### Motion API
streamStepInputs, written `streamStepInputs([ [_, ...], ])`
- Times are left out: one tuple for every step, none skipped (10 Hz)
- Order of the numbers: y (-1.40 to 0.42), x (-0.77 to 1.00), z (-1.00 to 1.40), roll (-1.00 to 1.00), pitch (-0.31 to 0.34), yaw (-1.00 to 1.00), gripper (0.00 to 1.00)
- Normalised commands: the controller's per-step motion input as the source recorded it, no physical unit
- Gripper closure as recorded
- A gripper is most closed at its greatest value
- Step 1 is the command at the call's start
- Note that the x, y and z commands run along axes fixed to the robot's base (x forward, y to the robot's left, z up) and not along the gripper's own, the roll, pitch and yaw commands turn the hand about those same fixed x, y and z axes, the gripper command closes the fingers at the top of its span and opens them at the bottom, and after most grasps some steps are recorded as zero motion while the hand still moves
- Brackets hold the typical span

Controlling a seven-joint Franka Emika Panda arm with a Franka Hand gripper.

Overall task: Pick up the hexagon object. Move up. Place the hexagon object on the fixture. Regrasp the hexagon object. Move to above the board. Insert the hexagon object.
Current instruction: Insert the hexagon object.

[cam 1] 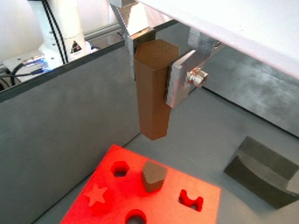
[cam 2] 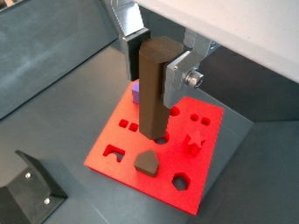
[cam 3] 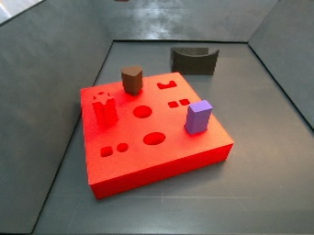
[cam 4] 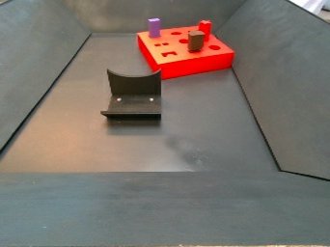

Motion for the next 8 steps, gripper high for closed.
streamStepInputs([
  [0.37, -0.6, -0.51, -0.04, -0.141, 0.0, 1.0],
  [0.3, -0.57, -0.81, -0.06, -0.123, 0.0, 1.0],
  [0.05, -0.78, -0.89, -0.09, -0.116, 0.0, 1.0],
  [0.0, -0.71, -0.87, -0.14, -0.073, -0.07, 1.0],
  [0.0, -0.77, -0.85, -0.17, -0.023, -0.1, 1.0],
  [-0.07, -0.62, -0.68, -0.22, -0.044, -0.02, 1.0],
  [-0.12, -0.46, -0.55, -0.27, -0.056, 0.0, 1.0],
  [-0.2, 0.07, -0.47, -0.3, 0.0, 0.31, 1.0],
])
